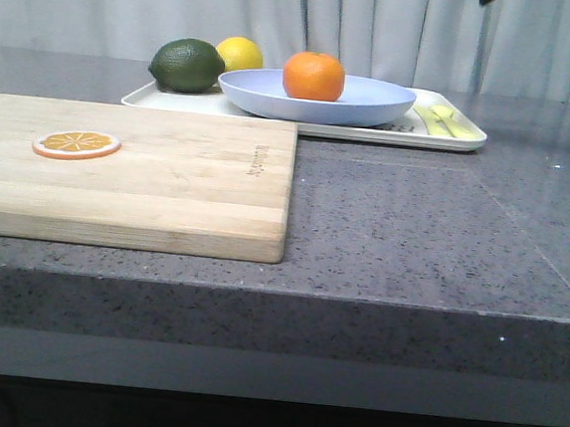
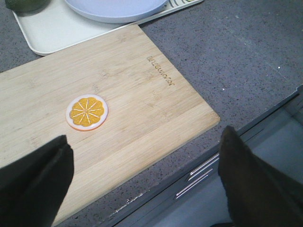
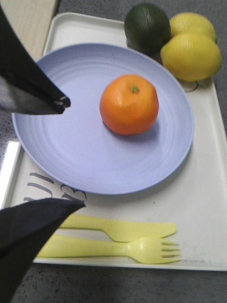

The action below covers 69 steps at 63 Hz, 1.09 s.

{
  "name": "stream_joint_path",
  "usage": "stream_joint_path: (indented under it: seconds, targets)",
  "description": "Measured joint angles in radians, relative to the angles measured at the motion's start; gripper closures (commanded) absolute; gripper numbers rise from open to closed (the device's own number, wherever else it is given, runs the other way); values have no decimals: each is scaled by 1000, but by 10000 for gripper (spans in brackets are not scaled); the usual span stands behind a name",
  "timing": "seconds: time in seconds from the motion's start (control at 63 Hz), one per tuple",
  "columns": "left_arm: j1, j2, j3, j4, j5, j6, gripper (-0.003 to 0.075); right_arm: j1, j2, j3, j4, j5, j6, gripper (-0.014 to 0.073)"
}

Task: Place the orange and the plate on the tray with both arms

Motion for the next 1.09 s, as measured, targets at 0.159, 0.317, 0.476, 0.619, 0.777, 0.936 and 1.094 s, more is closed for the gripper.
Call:
stream_joint_path:
  seconds: [0.159,0.317,0.476,0.619,0.777,0.936,1.094]
  targets:
    - [0,0,0,0,0,0,120,6,-189,55,-12,25,-95,173]
    - [0,0,0,0,0,0,120,6,-400,226,-90,17,-151,173]
    - [0,0,0,0,0,0,120,6,-606,444,-179,-13,-196,173]
    - [0,0,0,0,0,0,120,6,-786,630,-240,-34,-204,173]
    - [0,0,0,0,0,0,120,6,-969,820,-250,-40,-205,173]
    - [0,0,0,0,0,0,120,6,-1130,988,-252,-44,-206,173]
    - [0,0,0,0,0,0,120,6,-1289,1134,-281,-42,-206,173]
